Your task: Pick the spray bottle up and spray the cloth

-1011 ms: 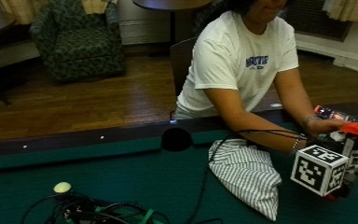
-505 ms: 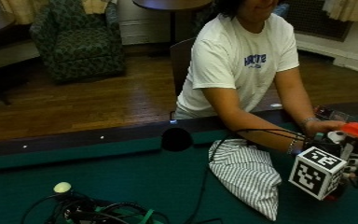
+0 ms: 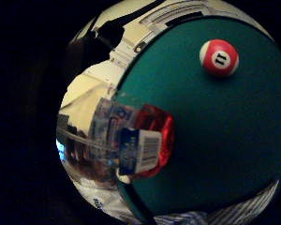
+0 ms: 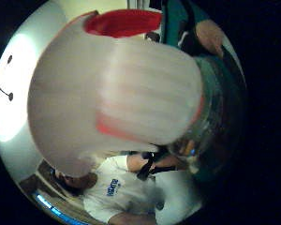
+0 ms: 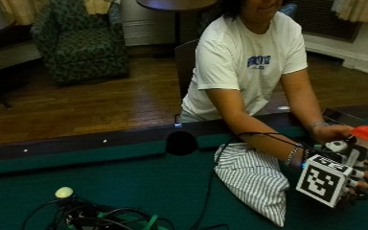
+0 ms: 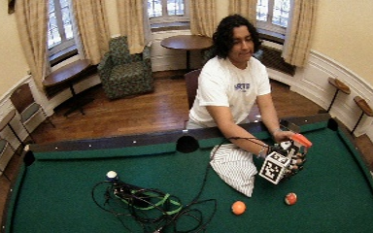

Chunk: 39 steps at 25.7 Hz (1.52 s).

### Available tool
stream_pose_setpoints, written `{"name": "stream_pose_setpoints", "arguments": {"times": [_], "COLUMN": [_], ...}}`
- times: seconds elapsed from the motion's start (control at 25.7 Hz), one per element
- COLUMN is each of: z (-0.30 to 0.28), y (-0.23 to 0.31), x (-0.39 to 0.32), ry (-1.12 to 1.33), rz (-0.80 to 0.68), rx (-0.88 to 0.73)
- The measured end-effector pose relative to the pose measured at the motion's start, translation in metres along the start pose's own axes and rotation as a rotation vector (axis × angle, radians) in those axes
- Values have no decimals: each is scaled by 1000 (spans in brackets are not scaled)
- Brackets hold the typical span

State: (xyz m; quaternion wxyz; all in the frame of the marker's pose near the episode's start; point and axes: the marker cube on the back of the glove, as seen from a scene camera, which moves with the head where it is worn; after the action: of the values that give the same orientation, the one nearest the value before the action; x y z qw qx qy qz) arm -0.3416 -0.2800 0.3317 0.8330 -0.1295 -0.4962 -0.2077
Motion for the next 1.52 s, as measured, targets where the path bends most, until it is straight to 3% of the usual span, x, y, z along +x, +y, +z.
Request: {"name": "stream_pose_setpoints", "arguments": {"times": [0.43, 1.21, 1.52], "z": [-34, -136, -162], "y": [37, 148, 180], "x": [1, -80, -103], "ry": [258, 943, 1077], "rz": [2, 375, 521], "rx": [52, 208, 315]}}
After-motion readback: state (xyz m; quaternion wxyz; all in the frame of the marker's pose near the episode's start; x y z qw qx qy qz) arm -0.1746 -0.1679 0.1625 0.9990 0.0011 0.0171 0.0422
